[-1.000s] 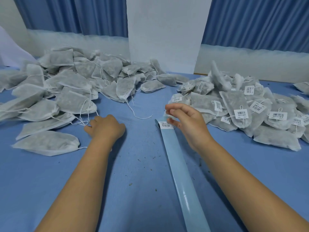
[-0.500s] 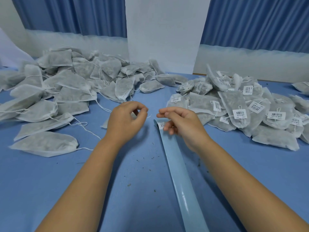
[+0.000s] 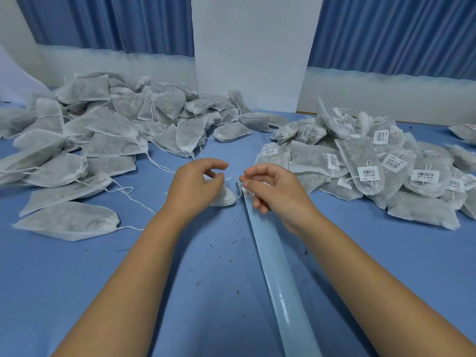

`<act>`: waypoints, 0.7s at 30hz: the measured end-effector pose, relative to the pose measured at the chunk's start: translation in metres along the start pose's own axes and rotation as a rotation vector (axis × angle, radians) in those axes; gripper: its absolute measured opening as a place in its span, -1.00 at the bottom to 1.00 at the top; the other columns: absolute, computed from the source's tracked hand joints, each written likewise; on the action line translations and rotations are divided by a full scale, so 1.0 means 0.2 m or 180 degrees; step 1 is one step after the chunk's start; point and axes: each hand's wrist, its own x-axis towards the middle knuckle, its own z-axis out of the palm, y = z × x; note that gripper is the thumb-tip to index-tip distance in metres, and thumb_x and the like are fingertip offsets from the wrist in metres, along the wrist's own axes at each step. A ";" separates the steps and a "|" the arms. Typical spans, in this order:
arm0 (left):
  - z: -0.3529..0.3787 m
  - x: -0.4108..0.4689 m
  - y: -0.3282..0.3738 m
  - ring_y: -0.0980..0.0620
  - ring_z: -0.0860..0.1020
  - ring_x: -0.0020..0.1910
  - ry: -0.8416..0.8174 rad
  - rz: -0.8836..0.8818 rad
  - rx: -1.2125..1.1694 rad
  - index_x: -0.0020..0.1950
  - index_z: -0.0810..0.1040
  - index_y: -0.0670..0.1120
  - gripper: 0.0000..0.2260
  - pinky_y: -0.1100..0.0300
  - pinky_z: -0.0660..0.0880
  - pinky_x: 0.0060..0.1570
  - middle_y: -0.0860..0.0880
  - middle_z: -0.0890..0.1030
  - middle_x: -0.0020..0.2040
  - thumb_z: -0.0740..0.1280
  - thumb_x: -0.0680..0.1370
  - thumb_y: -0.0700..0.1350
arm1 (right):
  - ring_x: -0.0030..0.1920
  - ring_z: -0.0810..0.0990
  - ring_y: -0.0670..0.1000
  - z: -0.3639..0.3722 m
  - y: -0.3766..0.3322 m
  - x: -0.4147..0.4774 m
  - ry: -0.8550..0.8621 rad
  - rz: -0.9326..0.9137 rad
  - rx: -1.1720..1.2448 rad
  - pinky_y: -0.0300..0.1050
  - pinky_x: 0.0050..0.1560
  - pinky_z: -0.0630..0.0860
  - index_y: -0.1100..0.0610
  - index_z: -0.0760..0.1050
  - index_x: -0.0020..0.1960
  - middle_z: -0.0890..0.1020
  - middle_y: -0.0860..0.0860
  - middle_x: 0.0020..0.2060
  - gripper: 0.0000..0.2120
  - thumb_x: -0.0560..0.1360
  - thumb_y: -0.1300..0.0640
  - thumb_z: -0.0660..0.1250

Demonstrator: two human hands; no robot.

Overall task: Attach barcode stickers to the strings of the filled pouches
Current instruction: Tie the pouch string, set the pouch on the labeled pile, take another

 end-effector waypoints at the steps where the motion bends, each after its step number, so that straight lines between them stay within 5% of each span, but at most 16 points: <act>1: 0.00 0.01 -0.02 0.28 0.52 -0.06 -0.0197 0.0025 0.0329 0.06 0.66 0.06 -0.81 0.47 0.35 -0.07 0.22 0.57 -0.08 0.37 0.52 -0.19 | -0.53 0.46 -0.10 -0.01 0.00 0.00 0.0023 -0.0011 -0.0013 -0.28 -0.54 0.35 0.15 0.55 0.00 0.65 0.03 -0.14 -0.91 0.51 0.27 0.41; 3: 0.01 0.01 -0.05 0.05 0.53 0.07 -0.0705 0.0280 0.0848 0.08 0.68 0.02 -0.79 0.22 0.40 0.11 0.06 0.61 0.01 0.42 0.47 -0.16 | -0.55 0.45 -0.11 -0.01 0.01 0.01 0.0046 -0.0008 -0.0016 -0.30 -0.56 0.32 0.16 0.57 -0.02 0.61 -0.06 -0.31 -0.92 0.51 0.27 0.41; 6: 0.04 -0.01 -0.05 -0.01 0.48 0.18 -0.1039 0.0510 0.1054 0.05 0.67 0.11 -0.77 0.06 0.33 0.25 0.05 0.61 0.10 0.48 0.42 -0.08 | -0.55 0.44 -0.12 -0.02 0.01 0.01 0.0020 0.0031 -0.0010 -0.31 -0.57 0.30 0.17 0.58 -0.04 0.63 -0.06 -0.37 -0.92 0.50 0.30 0.39; 11: 0.05 -0.01 -0.06 0.07 0.39 0.20 -0.0950 0.0582 0.1389 -0.03 0.65 0.18 -0.88 0.13 0.15 0.11 0.17 0.57 0.10 0.48 0.45 0.09 | -0.54 0.45 -0.13 -0.02 0.01 0.01 -0.0002 0.0078 -0.0046 -0.31 -0.56 0.31 0.14 0.59 -0.06 0.67 0.02 -0.25 -0.88 0.51 0.32 0.34; 16: 0.03 0.00 -0.05 0.04 0.53 0.10 -0.0770 0.0715 0.1187 -0.03 0.63 -0.01 -0.94 0.13 0.08 0.35 0.08 0.64 -0.05 0.38 0.55 -0.06 | -0.54 0.47 -0.10 -0.02 0.01 0.01 -0.0100 -0.0123 -0.0368 -0.27 -0.50 0.41 0.15 0.60 0.07 0.66 0.07 -0.11 -0.83 0.55 0.31 0.30; 19: 0.00 -0.01 -0.02 0.11 0.57 -0.05 -0.0786 0.0886 0.0670 -0.08 0.60 0.00 -0.97 0.06 0.04 0.47 0.12 0.64 -0.13 0.38 0.55 -0.11 | -0.51 0.52 -0.02 -0.01 0.02 0.00 -0.0348 -0.0084 -0.0613 -0.23 -0.42 0.50 0.11 0.52 0.28 0.64 0.25 -0.24 -0.70 0.57 0.29 0.29; 21: -0.02 -0.02 -0.01 0.18 0.55 -0.14 -0.0762 0.1069 0.0450 -0.09 0.62 -0.02 -0.93 0.10 0.08 0.45 0.18 0.62 -0.19 0.35 0.51 -0.07 | -0.50 0.55 -0.01 0.01 0.02 -0.01 -0.0516 -0.0131 -0.0669 -0.21 -0.43 0.52 0.12 0.49 0.32 0.64 0.16 -0.25 -0.68 0.58 0.27 0.30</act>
